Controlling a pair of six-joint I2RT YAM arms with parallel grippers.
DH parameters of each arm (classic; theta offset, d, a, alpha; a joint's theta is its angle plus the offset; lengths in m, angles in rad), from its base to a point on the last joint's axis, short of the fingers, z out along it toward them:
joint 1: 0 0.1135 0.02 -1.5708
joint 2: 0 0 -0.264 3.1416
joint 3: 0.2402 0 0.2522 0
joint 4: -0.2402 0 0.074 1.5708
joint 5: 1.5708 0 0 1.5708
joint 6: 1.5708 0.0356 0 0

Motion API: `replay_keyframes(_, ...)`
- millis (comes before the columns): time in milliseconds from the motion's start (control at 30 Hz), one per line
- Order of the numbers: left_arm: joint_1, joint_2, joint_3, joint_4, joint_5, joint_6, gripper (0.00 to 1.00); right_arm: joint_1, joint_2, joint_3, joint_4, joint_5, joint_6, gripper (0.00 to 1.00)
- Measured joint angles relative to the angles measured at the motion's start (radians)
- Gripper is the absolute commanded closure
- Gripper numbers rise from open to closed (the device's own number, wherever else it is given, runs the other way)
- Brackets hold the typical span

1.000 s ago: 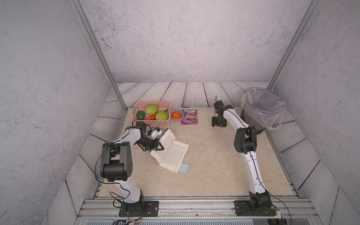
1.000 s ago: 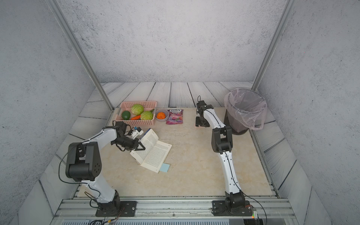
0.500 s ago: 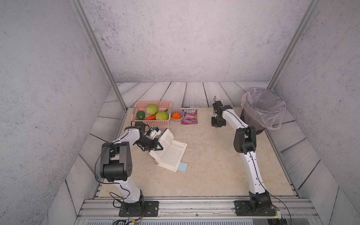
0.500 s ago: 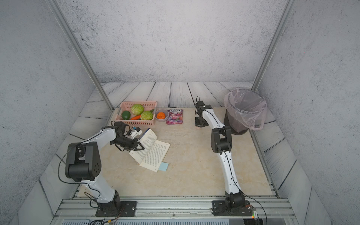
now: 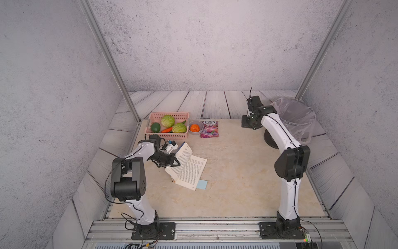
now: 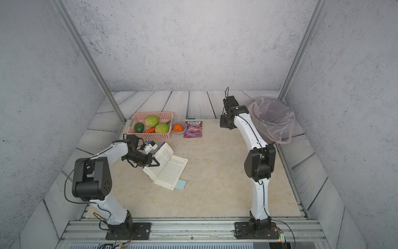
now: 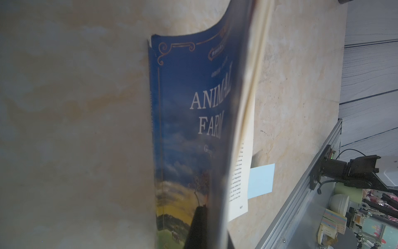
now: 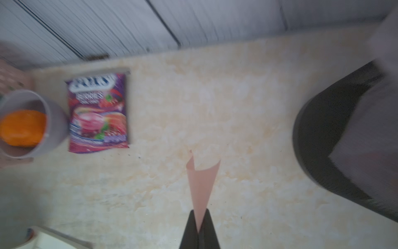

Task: Peel off the used sticky note
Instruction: Pick up the note from the center of the board, then place the note in the trash bin.

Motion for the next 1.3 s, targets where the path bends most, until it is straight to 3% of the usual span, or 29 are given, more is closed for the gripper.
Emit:
replay_keyframes(133,0.000,0.000,0.000,0.000,0.000,0.000,1.00,-0.059,-0.164,0.062,0.007,0.039,0.016,1.00)
replay_keyframes(300,0.000,0.000,0.000,0.000,0.000,0.000,1.00,-0.249,-0.234,0.143,0.021,0.089,0.060,1.00)
replay_keyframes(433,0.000,0.000,0.000,0.000,0.000,0.000,1.00,-0.386,-0.196,0.150,0.019,0.098,0.091,1.00)
replay_keyframes(600,0.000,0.000,0.000,0.000,-0.001,0.000,1.00,-0.441,-0.062,0.172,-0.010,0.082,0.106,1.00)
replay_keyframes(633,0.000,-0.002,0.000,0.000,-0.002,0.000,1.00,-0.445,-0.024,0.198,-0.018,0.064,0.105,0.98)
replay_keyframes(800,0.000,-0.006,0.000,0.000,-0.007,0.000,1.00,-0.473,0.174,0.368,-0.092,-0.022,0.099,0.52)
replay_keyframes(933,0.000,-0.008,0.000,0.000,-0.008,0.000,1.00,-0.487,0.195,0.383,-0.120,-0.058,0.093,0.33)
replay_keyframes(1300,0.000,-0.008,0.000,0.000,-0.008,0.000,1.00,-0.480,0.089,0.403,-0.112,-0.137,0.093,0.32)
